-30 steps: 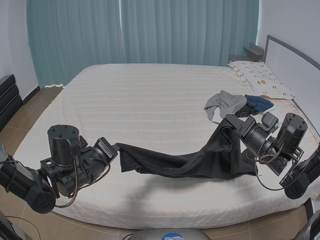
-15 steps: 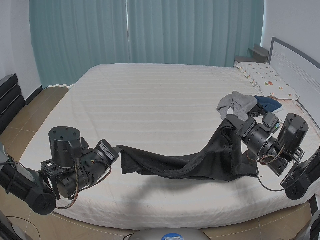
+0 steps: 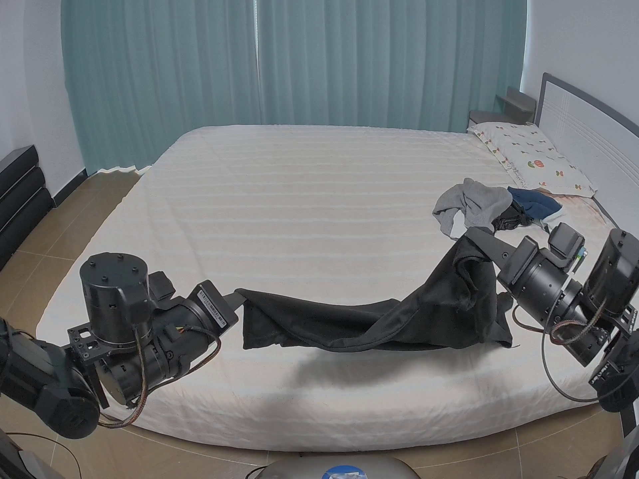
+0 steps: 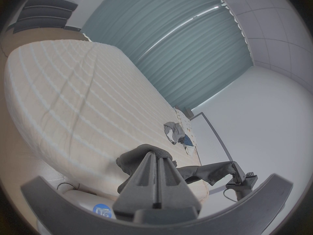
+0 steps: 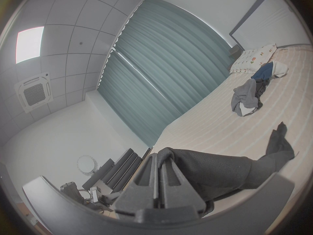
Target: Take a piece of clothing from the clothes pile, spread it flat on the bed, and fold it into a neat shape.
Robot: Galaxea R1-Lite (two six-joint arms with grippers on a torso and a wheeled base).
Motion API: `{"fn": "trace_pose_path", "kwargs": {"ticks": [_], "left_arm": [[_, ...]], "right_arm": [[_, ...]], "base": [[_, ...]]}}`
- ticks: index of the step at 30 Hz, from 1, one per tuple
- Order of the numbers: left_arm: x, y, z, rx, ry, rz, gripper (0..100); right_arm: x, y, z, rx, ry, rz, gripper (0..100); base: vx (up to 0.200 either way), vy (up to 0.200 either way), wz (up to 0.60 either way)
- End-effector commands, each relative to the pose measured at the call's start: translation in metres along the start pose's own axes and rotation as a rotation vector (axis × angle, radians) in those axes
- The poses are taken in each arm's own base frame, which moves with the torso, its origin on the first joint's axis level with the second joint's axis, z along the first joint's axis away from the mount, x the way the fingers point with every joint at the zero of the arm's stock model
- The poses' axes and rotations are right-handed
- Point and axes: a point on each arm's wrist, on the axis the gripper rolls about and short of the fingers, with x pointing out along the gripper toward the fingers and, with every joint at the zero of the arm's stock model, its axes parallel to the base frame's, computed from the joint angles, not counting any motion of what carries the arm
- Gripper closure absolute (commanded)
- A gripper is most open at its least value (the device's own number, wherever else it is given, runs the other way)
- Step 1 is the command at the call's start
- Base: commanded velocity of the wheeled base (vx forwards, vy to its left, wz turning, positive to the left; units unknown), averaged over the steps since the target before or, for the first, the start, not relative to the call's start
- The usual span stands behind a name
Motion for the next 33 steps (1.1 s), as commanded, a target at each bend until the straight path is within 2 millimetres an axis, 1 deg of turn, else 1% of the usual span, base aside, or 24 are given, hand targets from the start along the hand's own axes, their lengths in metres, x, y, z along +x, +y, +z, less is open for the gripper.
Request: {"fn": "trace_pose_path", "kwargs": {"ticks": [1,2,4,7,9,11,12,13,15,17,20,22,24,26,27,28,29,30,33], "left_arm": [[-0.036,-0.011,0.01,0.068,-0.027,-0.054,100],[-0.042,-0.013,0.012,0.081,-0.026,-0.055,100],[-0.052,-0.018,0.015,0.092,-0.029,-0.067,100],[-0.074,-0.035,0.028,0.084,-0.078,-0.125,100],[-0.092,-0.049,0.04,0.079,-0.099,-0.155,100],[-0.098,-0.053,0.044,0.079,-0.101,-0.159,100],[-0.108,-0.065,0.055,0.078,-0.103,-0.16,100],[-0.111,-0.072,0.062,0.077,-0.108,-0.154,100],[-0.113,-0.084,0.074,0.071,-0.126,-0.148,100],[-0.113,-0.092,0.087,0.061,-0.161,-0.141,100],[-0.09,-0.097,0.098,0.051,-0.184,-0.095,100],[-0.071,-0.095,0.104,0.031,-0.203,-0.04,100],[-0.052,-0.093,0.106,0.009,-0.192,-0.007,100],[-0.034,-0.088,0.105,0.001,-0.174,0.03,100],[-0.029,-0.086,0.105,0.001,-0.168,0.043,100],[-0.016,-0.081,0.103,0.001,-0.153,0.07,100],[-0.01,-0.079,0.101,0.002,-0.144,0.082,100],[0.002,-0.075,0.099,0.002,-0.13,0.103,100],[0.021,-0.069,0.097,0.003,-0.113,0.132,100]], "right_arm": [[-0.039,0.034,0.018,-0.02,-0.044,0.066,100],[-0.044,0.04,0.021,-0.02,-0.055,0.063,100],[-0.053,0.05,0.029,-0.039,-0.086,0.061,100],[-0.07,0.068,0.048,-0.068,-0.144,0.095,100],[-0.082,0.078,0.066,-0.078,-0.191,0.113,100],[-0.085,0.082,0.072,-0.078,-0.207,0.122,100],[-0.094,0.092,0.089,-0.072,-0.249,0.15,100],[-0.096,0.099,0.1,-0.069,-0.276,0.166,100],[-0.094,0.11,0.122,-0.075,-0.327,0.162,100],[-0.089,0.119,0.145,-0.089,-0.362,0.152,100],[-0.075,0.128,0.173,-0.127,-0.38,0.138,100],[-0.055,0.128,0.186,-0.147,-0.378,0.099,100],[-0.029,0.12,0.19,-0.153,-0.361,0.041,100],[-0.004,0.106,0.184,-0.153,-0.327,-0.011,100],[0.003,0.102,0.181,-0.153,-0.314,-0.025,100],[0.018,0.092,0.173,-0.152,-0.282,-0.054,100],[0.026,0.087,0.169,-0.153,-0.265,-0.07,100],[0.042,0.074,0.162,-0.153,-0.24,-0.103,100],[0.069,0.054,0.151,-0.153,-0.221,-0.135,100]], "base": [[-0.2,0.0,0.0],[-0.2,0.0,0.0],[0.0,0.0,0.0],[0.0,0.0,0.0],[0.0,0.0,0.0],[0.0,0.0,0.0],[0.0,0.0,0.0],[0.0,0.0,0.0],[0.0,0.0,0.0],[0.0,0.0,0.0],[0.0,0.0,0.0],[0.0,0.0,0.0],[0.0,0.0,0.0],[0.0,0.0,0.0],[0.0,0.0,0.0],[0.0,0.0,0.0],[0.0,0.0,0.0],[0.2,0.0,0.0],[0.2,0.0,0.0]]}}
